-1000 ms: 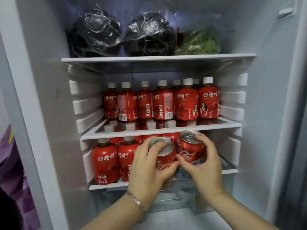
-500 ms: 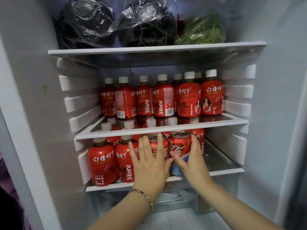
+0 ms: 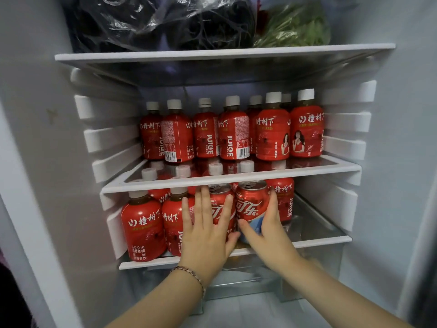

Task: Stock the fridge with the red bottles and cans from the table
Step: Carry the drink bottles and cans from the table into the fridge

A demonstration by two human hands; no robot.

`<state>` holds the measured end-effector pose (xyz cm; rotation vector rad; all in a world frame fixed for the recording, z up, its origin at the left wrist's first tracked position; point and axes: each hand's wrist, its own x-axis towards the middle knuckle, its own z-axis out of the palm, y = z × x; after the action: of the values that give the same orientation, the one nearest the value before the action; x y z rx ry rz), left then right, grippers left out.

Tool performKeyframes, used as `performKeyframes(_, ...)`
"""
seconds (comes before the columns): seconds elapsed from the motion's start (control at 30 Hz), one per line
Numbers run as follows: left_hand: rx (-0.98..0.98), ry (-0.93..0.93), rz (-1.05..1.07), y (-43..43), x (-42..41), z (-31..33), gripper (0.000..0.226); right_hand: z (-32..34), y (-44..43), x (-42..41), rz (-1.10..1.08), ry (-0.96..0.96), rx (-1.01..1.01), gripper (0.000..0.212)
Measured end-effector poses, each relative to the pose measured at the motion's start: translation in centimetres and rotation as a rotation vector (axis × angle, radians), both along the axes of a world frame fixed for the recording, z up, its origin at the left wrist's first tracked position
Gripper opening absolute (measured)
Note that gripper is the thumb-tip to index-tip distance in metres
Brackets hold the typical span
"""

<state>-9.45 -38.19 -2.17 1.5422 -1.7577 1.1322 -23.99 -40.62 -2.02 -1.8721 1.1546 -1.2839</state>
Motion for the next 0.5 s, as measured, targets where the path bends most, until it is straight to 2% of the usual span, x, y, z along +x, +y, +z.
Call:
performKeyframes(0.1,0.027,-0.025,-0.010,0.3,0.2,0.1,0.091,-0.2,-0.1,-0.3,0.018,0.023,0.004,0.092)
performKeyframes(0.27,0.111,-0.041,0.020,0.5,0.2,0.4,0.090,0.3,0.5,-0.7,-0.050,0.201,-0.003,0.090)
performKeyframes(0.37,0.097,-0.062,-0.064,1.6,0.3,0.7,0.080,1.3,1.5,-1.4,-0.207,0.288,-0.058,0.079)
performKeyframes(0.43,-0.023,-0.128,-0.236,2.9,0.5,1.7,0.058,2.5,2.8,-2.1,-0.321,0.241,-0.210,0.057)
performKeyframes(0.5,-0.157,-0.128,-0.381,3.7,0.5,3.9,0.041,4.5,4.2,-2.5,-0.319,0.193,-0.516,0.032)
